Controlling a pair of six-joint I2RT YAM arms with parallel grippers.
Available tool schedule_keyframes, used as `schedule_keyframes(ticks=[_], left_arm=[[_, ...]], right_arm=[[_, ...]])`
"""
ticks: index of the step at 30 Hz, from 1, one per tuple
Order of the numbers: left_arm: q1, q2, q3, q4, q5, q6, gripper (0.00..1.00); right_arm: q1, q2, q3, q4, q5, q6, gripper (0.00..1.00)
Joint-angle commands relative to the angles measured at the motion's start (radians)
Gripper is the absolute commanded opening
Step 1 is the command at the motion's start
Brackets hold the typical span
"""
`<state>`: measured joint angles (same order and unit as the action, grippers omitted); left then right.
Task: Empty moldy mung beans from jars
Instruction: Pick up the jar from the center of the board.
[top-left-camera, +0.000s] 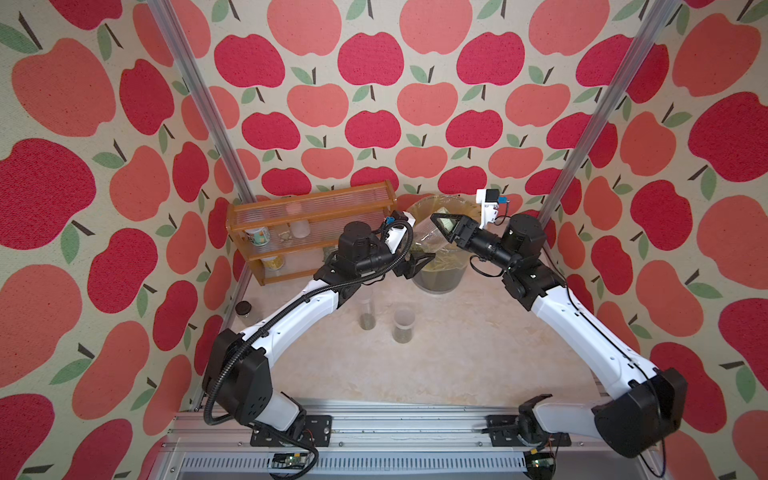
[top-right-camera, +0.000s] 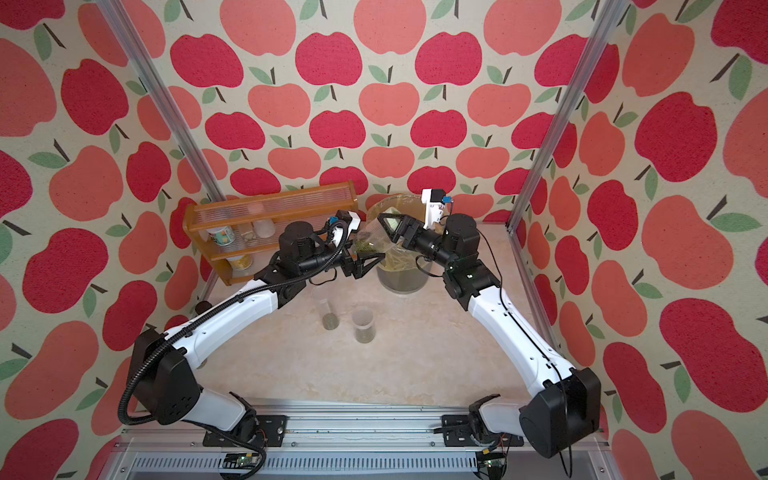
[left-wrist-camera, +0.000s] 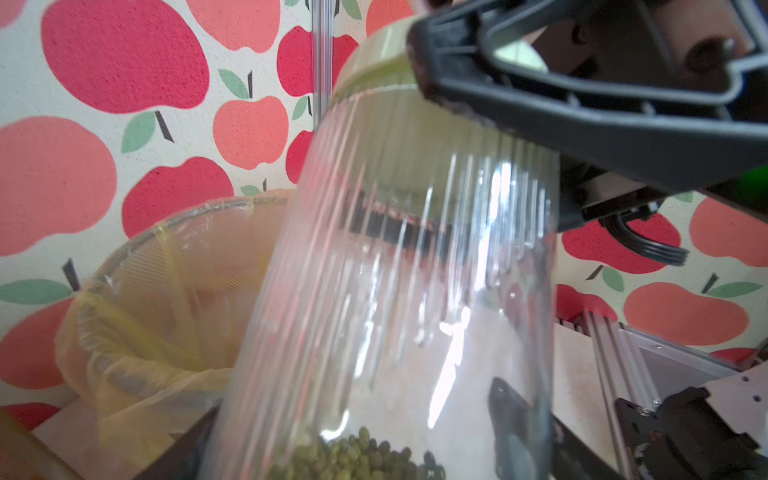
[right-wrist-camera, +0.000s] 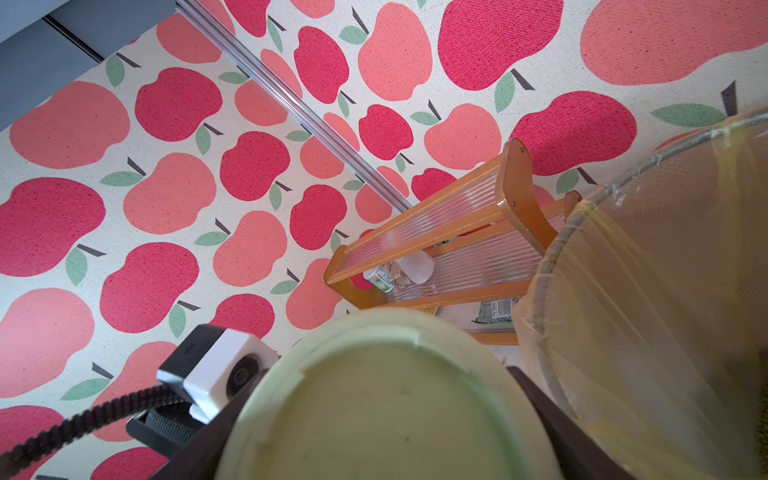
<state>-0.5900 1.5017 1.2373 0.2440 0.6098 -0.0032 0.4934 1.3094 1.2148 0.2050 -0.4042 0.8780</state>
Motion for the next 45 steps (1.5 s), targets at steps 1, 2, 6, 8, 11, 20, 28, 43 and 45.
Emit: schedule_keyframes(ticks=[1,2,6,8,11,20,28,43,45], left_arm=[[0.002,0.0,0.031,0.062,-0.028,0.0,0.82],[0.002,0.003,0.031,0.068,-0.027,-0.001,0.82],[0.002,0.021,0.043,0.085,-0.025,-0.007,0.83],[0.002,0.03,0.053,0.087,-0.02,-0.006,0.83],[0.002,0.04,0.063,0.09,-0.036,-0.01,0.86],[0.0,0.042,0.062,0.085,-0.076,-0.024,0.92],[-0.01,0.046,0.078,0.052,-0.084,-0.013,0.89],[-0.013,0.077,0.076,0.127,-0.078,-0.047,0.89],[-0.013,0.084,0.086,0.129,-0.077,-0.041,0.91]], right_arm=[[0.001,-0.013,0.026,0.106,-0.05,0.05,0.48],[0.001,-0.013,0.023,0.106,-0.049,0.052,0.48],[0.002,-0.013,0.015,0.117,-0.056,0.061,0.48],[0.002,-0.016,0.011,0.116,-0.059,0.059,0.48],[0.0,-0.015,0.013,0.108,-0.06,0.046,0.48],[0.0,0.032,0.042,0.147,-0.104,0.107,0.48],[-0.001,0.007,0.028,0.12,-0.099,0.078,0.48],[-0.001,0.045,0.029,0.158,-0.12,0.134,0.48],[-0.001,0.048,0.031,0.158,-0.126,0.137,0.48]])
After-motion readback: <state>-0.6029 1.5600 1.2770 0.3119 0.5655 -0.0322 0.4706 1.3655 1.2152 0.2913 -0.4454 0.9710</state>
